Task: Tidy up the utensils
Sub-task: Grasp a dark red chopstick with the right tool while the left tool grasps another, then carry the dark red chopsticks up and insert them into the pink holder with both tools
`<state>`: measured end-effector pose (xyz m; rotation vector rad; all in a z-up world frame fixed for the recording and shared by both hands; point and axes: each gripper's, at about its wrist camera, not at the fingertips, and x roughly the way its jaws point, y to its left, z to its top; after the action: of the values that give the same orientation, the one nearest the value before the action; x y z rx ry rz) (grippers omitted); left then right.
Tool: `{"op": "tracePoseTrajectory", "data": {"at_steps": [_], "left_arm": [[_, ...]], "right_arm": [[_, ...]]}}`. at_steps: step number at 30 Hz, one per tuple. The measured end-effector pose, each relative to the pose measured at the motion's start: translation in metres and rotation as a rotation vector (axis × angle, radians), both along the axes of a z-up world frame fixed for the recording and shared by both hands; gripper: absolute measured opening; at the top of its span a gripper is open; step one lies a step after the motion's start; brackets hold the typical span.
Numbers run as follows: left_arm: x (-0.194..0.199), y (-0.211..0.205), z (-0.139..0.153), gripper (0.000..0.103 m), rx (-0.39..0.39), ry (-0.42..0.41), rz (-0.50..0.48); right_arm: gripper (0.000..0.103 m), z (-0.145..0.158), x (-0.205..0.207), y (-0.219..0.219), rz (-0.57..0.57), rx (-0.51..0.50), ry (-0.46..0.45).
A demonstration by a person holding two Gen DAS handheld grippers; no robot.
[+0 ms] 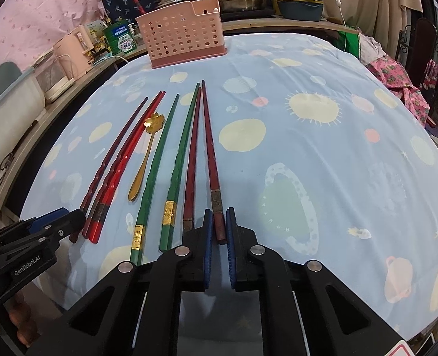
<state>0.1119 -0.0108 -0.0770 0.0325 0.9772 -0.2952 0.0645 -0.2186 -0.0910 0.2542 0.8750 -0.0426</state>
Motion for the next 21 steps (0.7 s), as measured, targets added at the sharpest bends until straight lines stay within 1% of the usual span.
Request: {"op": "tracePoseTrajectory", "data": {"at_steps": [1, 2, 4, 9, 12, 21], "left_arm": [[0.000, 0.001, 0.000, 0.017, -0.018, 0.009, -0.006], [0.001, 0.002, 0.000, 0.011, -0.036, 0.021, -0.011], [0.002, 0.003, -0.001, 0.007, -0.053, 0.036, -0.013], [0.000, 0.006, 0.002, 0.007, -0.066, 0.048, -0.006], [-0.002, 0.008, 0.006, 0.007, -0.064, 0.042, -0.001], [-0.004, 0.016, 0.034, 0.007, -0.070, -0.016, 0.020]], "right_arm": [[0.008, 0.000, 0.000, 0.000, 0.000, 0.001, 0.000], [0.008, 0.000, 0.000, 0.000, 0.000, 0.002, 0.000], [0.008, 0.000, -0.001, 0.000, 0.002, 0.007, 0.000], [0.008, 0.003, -0.004, -0.001, 0.002, 0.026, -0.003], [0.007, 0.007, -0.007, -0.001, 0.001, 0.032, -0.013], [0.007, 0.031, -0.013, -0.007, -0.011, 0.047, -0.073]]}}
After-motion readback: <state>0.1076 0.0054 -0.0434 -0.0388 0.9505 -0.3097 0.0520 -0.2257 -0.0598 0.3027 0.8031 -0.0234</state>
